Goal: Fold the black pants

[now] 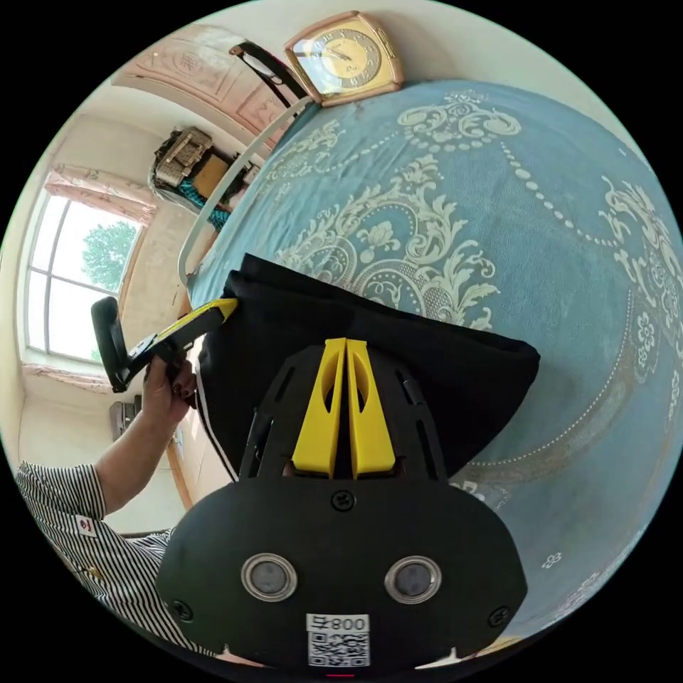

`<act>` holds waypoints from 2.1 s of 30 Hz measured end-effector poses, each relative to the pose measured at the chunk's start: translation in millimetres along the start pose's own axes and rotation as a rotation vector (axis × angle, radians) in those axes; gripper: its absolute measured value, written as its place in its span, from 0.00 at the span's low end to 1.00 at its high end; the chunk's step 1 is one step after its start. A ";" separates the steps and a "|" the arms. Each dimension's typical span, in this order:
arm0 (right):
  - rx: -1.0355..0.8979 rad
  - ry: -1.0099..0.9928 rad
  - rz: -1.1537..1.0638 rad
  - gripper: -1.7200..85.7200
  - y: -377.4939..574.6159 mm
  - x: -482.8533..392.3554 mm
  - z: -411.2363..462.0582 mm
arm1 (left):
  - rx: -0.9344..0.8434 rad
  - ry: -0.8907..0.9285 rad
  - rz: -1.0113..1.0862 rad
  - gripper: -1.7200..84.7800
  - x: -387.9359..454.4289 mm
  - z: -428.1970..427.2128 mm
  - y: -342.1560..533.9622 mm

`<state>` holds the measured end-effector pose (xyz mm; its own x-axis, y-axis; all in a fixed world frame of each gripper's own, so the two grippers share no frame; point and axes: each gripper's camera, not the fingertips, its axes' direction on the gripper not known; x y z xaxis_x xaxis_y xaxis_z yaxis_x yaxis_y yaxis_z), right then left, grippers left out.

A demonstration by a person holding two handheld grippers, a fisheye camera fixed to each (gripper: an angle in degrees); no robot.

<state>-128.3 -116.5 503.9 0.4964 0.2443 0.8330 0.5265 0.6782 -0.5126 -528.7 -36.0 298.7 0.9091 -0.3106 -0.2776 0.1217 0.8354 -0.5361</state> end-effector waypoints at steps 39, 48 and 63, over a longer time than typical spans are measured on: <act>0.077 -0.420 0.356 0.11 186.0 157.8 -45.6 | -0.008 0.524 -0.252 0.10 -75.1 20.1 90.3; 0.062 -0.692 0.497 0.14 195.2 206.2 -12.1 | -0.306 0.878 -0.310 0.19 -95.3 106.2 87.2; 0.122 -0.845 0.530 0.18 214.6 259.2 -19.2 | -0.314 1.071 -0.324 0.06 -125.0 138.6 61.0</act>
<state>126.5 79.1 605.8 -0.0315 0.9151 0.4021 0.2814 0.3941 -0.8749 -579.6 116.6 411.2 0.0331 -0.8390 -0.5432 0.0461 0.5442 -0.8377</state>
